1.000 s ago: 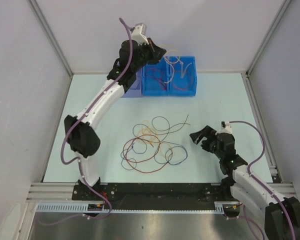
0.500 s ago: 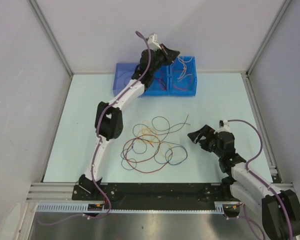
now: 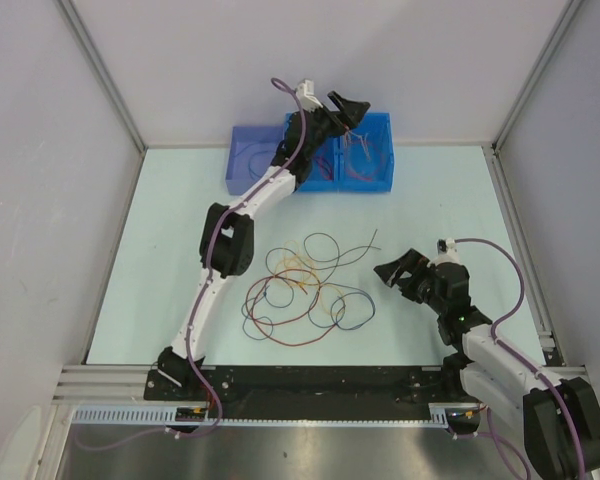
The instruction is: Untangle the cables
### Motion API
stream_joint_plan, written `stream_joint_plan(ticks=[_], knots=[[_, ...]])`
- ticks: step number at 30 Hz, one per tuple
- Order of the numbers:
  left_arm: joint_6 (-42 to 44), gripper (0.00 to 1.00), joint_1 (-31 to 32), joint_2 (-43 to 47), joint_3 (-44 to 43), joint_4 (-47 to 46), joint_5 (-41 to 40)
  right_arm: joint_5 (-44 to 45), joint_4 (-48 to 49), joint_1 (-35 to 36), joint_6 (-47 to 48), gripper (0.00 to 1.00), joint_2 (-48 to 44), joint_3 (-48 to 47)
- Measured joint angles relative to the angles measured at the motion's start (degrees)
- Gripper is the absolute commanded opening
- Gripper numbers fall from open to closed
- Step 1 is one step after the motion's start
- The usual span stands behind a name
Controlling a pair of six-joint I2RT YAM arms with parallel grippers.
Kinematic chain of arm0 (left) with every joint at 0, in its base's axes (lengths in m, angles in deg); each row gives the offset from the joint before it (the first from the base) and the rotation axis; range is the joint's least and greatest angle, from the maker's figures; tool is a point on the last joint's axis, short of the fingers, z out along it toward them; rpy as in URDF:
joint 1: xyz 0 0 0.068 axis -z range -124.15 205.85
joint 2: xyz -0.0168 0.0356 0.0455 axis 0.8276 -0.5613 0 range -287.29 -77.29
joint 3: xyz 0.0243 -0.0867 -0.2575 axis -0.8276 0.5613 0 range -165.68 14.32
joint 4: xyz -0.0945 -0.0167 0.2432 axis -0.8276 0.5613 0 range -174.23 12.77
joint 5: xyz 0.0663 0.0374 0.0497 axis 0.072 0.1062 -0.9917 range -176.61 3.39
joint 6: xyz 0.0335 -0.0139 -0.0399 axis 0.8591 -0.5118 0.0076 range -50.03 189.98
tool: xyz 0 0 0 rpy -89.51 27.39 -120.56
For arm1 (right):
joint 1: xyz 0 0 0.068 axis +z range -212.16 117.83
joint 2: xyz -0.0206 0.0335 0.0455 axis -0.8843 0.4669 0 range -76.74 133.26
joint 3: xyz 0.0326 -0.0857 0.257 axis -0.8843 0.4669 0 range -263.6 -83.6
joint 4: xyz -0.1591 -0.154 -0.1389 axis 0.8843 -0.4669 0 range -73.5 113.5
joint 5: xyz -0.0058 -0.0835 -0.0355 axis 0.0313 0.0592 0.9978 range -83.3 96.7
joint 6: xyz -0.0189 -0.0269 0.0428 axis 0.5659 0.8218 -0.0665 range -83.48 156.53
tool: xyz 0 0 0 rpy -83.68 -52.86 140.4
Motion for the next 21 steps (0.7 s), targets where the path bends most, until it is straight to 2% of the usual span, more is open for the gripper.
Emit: stream_joint_plan(ticks=[11,18,21], knots=[[5.62,1.00,1.16,1.42,-0.31,4.17,-0.96,0.00,0.28,0.00,0.02,0.98,0.04,0.00],[12.98,1.00,3.37,8.07,0.07,9.35,-0.81,0.00,0.31,0.00,0.00,0.98,0.50,0.00],[15.41,1.00,4.09,13.42,3.34,11.87,-0.63,0.02,0.31,0.00,0.00,0.98,0.63,0.00]])
